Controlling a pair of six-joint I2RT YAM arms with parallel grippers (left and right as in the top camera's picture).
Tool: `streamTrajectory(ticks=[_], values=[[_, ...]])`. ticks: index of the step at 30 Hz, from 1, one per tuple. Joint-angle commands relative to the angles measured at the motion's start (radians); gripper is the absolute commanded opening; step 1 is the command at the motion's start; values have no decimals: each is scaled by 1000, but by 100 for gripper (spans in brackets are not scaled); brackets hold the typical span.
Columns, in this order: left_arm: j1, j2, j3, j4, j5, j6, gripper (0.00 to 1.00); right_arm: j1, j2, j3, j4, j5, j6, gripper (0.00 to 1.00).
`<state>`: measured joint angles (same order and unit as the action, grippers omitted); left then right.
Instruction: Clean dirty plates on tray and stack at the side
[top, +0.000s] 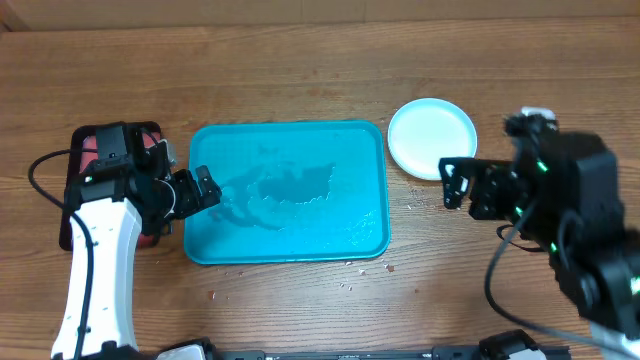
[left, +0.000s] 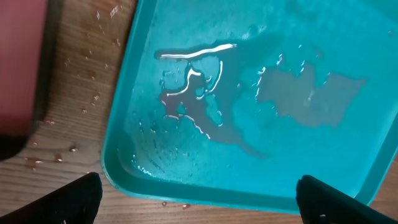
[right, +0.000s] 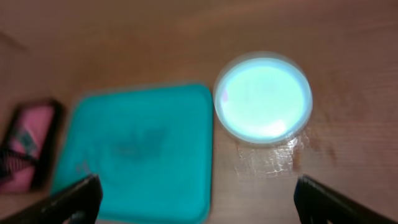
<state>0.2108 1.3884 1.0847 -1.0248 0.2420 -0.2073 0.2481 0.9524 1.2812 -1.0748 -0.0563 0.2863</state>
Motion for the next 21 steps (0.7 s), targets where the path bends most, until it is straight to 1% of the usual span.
streamTrajectory(ticks=[1,2,5,7,9,15,18,21], values=[[-3,47,-10,-2,-6,-10,100,-112,-159,-231,124,-119,-6,100],[-3,66,-10,-2,-6,-10,100,-154,-273,-378,238,-149,-6,100],[-3,97,-10,-1,-6,-10,100,-174,-431,-558,369,-166,-6,100],[-3,128,-10,8,-6,-10,100,-187,-633,-754,503,-166,-5,100],[-3,141,-10,10,-6,-10,100,-196,-722,-836,560,-168,2,100],[-3,148,-10,10,-6,-10,100,-204,-888,-1022,701,-170,2,100],[-3,148,-10,10,-6,-10,100,-205,-942,-1101,802,-166,2,100],[-3,148,-10,10,-6,-10,100,-204,-949,-1171,925,-166,3,100]])
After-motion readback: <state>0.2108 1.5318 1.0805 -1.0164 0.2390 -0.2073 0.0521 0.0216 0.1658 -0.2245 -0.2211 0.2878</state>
